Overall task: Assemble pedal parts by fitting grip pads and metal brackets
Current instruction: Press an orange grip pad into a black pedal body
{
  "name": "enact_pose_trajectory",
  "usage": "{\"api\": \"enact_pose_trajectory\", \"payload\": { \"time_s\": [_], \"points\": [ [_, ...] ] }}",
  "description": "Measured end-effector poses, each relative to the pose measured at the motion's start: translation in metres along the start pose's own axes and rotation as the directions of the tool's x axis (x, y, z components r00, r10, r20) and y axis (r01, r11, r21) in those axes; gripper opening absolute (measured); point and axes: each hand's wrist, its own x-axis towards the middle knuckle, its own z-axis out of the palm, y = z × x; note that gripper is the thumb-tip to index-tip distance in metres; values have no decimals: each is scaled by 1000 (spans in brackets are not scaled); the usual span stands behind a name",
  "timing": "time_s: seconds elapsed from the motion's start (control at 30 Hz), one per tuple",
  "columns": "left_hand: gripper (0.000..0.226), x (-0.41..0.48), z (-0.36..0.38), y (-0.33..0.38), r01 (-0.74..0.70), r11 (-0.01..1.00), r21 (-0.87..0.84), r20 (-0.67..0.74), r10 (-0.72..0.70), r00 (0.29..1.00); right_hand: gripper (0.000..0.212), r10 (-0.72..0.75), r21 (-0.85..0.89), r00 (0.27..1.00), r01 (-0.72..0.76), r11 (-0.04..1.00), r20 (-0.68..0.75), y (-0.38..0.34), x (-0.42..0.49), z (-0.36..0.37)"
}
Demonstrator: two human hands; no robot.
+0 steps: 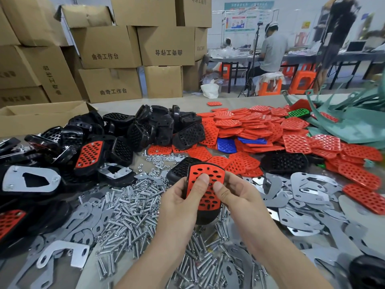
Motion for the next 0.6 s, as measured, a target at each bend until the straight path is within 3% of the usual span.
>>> {"api": "enact_pose_trajectory", "payload": {
  "time_s": [0.37,0.6],
  "points": [
    [37,4,-4,-3,-20,995,99,37,16,999,38,13,33,997,-10,999,-70,-5,2,6],
    [37,4,-4,2,-76,987,139,51,70,996,31,38,40,995,-34,999,-94,-7,1,9]
  ]
}}
